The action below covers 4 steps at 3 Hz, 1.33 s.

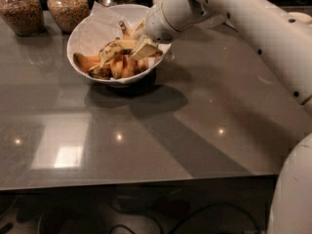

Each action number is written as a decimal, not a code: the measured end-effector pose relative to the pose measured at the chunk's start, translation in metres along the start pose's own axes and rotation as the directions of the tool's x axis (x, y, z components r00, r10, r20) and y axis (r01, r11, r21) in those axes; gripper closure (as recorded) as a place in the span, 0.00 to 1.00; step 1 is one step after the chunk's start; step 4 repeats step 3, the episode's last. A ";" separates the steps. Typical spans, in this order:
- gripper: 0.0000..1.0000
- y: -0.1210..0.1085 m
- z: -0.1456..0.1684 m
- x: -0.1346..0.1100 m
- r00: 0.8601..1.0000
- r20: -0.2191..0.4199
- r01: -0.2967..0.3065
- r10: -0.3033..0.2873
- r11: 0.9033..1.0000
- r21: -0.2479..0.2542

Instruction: Pick banana from white bowl

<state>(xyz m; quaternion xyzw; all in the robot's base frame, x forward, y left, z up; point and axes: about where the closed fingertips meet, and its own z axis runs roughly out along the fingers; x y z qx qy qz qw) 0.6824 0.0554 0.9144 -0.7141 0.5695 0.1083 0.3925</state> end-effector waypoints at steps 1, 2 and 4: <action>1.00 -0.003 -0.029 -0.015 1.000 0.013 0.015 -0.015 0.999 0.036; 1.00 0.005 -0.076 -0.027 1.000 0.019 0.021 -0.022 0.997 0.071; 1.00 0.030 -0.124 -0.027 0.998 0.057 -0.011 0.007 0.997 0.074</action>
Offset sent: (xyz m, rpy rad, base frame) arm -0.0648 -0.0718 0.1142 0.0525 -0.1097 -0.0521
